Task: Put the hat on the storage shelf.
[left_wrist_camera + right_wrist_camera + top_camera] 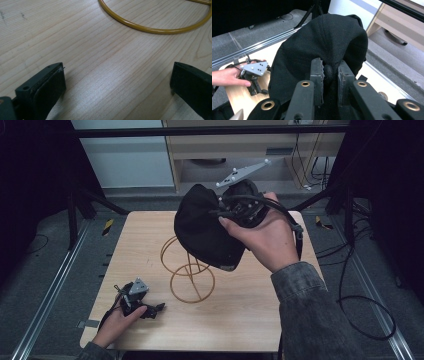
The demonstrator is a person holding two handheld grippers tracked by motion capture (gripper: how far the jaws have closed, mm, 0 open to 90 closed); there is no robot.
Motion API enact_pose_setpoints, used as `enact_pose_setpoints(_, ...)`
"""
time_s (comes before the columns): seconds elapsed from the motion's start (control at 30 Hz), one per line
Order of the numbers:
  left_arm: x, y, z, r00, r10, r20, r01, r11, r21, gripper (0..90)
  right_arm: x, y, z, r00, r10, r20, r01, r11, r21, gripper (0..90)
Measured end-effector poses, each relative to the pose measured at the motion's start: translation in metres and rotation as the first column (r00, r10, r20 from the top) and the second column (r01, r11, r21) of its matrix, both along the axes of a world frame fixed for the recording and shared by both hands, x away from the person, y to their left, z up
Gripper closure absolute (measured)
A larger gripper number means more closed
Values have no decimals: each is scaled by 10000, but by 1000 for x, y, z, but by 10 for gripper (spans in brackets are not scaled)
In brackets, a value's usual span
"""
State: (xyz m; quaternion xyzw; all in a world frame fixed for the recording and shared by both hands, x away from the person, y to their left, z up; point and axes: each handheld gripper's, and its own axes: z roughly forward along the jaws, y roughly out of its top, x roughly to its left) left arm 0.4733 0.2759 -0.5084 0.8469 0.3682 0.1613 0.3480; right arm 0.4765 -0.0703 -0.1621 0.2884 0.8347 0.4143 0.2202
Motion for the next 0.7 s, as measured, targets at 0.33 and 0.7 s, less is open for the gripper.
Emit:
enact_pose_setpoints(0.33, 0, 0, 0, 10000, -17, -25, 17, 10000, 16, 0, 10, 21, 3, 9997, 252, -69, -253, 9995, -164, 786)
enact_pose_setpoints(0.7, 0, 0, 0, 10000, -24, -24, 24, 10000, 14, 0, 22, 42, -6, 9974, 620, -363, -634, 9973, -380, 785)
